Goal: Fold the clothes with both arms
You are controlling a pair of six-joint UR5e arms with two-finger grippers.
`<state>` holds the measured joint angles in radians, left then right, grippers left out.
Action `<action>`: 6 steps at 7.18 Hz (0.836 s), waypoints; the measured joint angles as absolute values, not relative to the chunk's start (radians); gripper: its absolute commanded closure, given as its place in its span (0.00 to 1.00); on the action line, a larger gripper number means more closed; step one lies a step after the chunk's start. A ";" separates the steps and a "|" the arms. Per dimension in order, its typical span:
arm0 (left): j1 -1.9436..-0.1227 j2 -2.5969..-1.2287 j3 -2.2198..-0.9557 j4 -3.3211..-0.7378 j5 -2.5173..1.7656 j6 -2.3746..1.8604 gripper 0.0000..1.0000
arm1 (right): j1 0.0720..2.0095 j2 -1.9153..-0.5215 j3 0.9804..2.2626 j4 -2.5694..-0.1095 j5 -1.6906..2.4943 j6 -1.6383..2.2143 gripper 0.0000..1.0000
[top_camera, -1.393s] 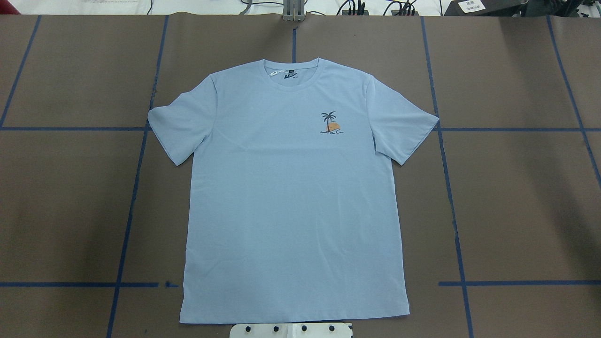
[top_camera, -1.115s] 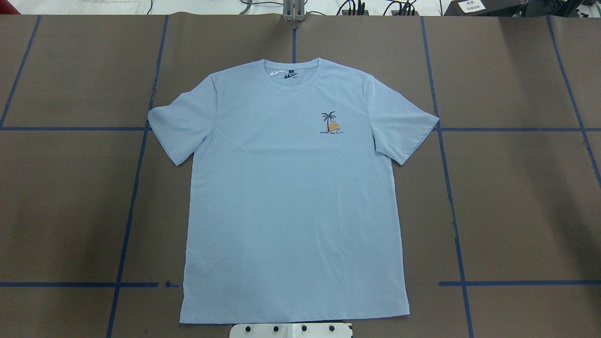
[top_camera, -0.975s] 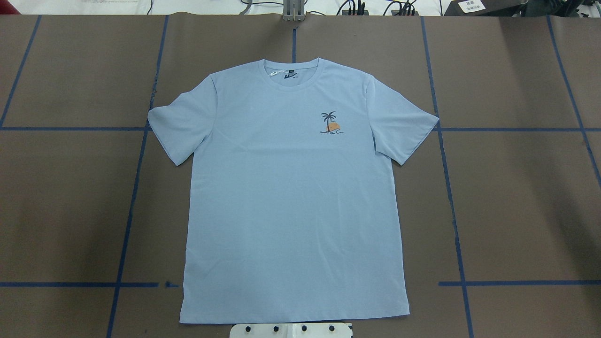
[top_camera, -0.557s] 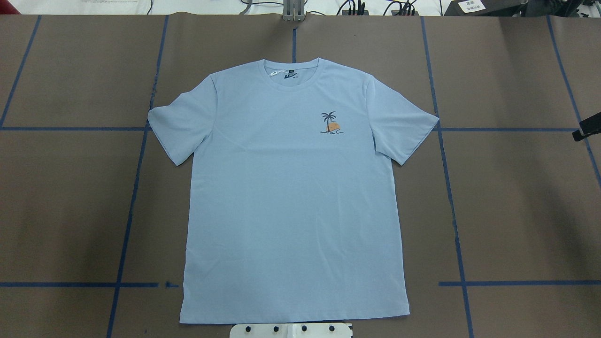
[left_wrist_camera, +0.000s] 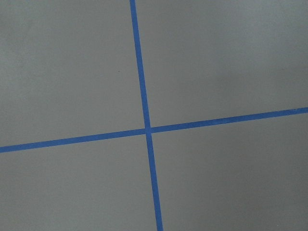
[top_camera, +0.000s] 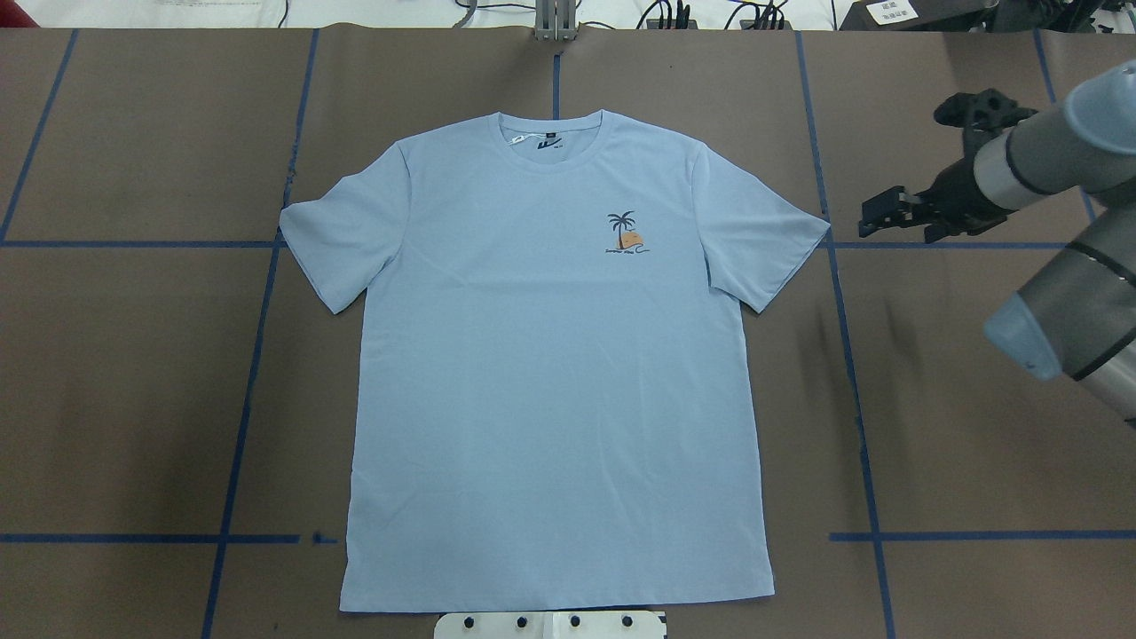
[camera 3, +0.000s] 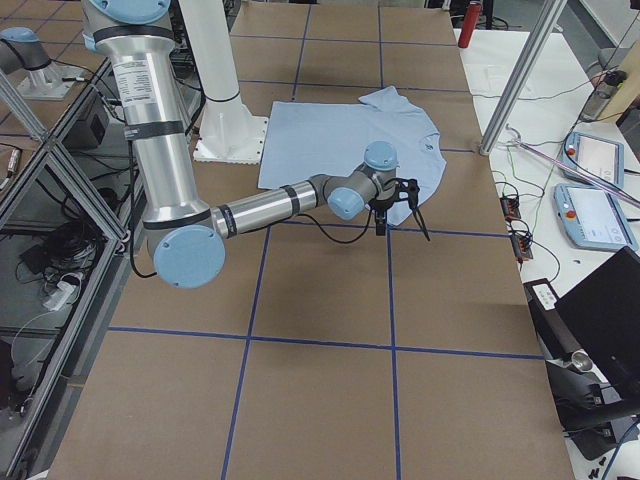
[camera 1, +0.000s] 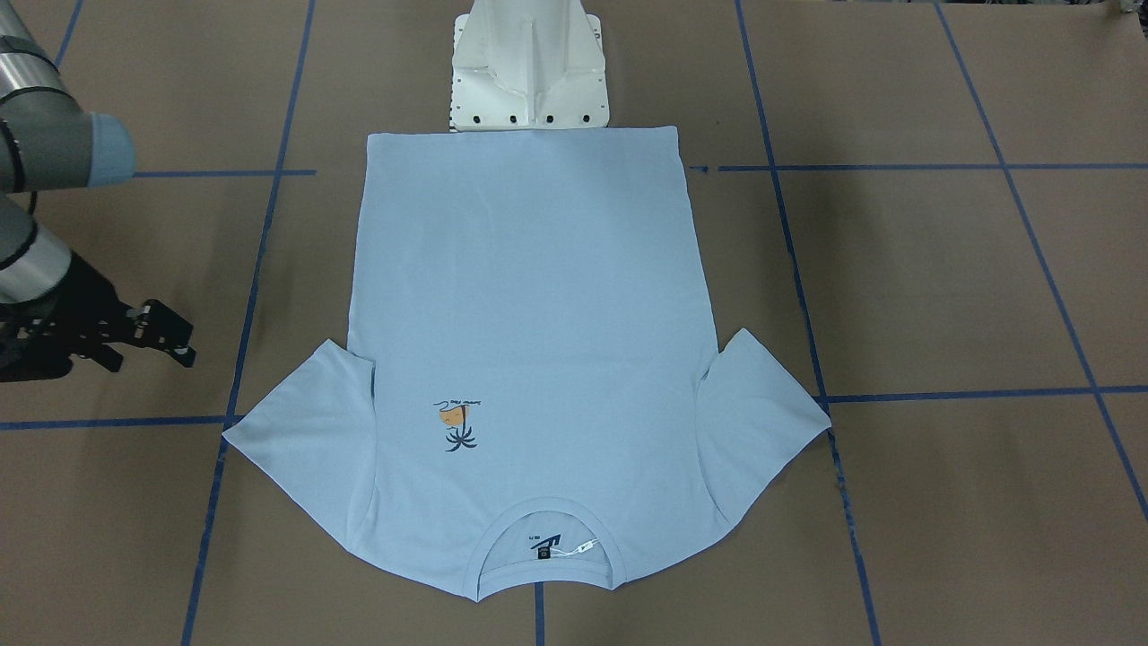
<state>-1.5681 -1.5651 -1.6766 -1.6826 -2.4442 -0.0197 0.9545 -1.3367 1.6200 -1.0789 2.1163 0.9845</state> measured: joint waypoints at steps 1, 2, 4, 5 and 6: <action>-1.568 -1.567 -1.678 -1.683 -2.458 -0.020 0.00 | 0.918 -1.295 1.583 -1.057 2.061 1.047 0.10; -1.568 -1.569 -1.679 -1.683 -2.464 -0.019 0.00 | 0.905 -1.258 1.540 -1.050 2.033 1.071 0.13; -1.568 -1.572 -1.680 -1.683 -2.465 -0.017 0.00 | 0.898 -1.214 1.461 -1.047 2.006 1.082 0.28; -1.568 -1.573 -1.680 -1.687 -2.465 -0.017 0.00 | 0.897 -1.206 1.434 -1.047 2.003 1.082 0.32; -1.568 -1.573 -1.680 -1.693 -2.465 -0.018 0.00 | 0.897 -1.194 1.408 -1.047 2.002 1.082 0.40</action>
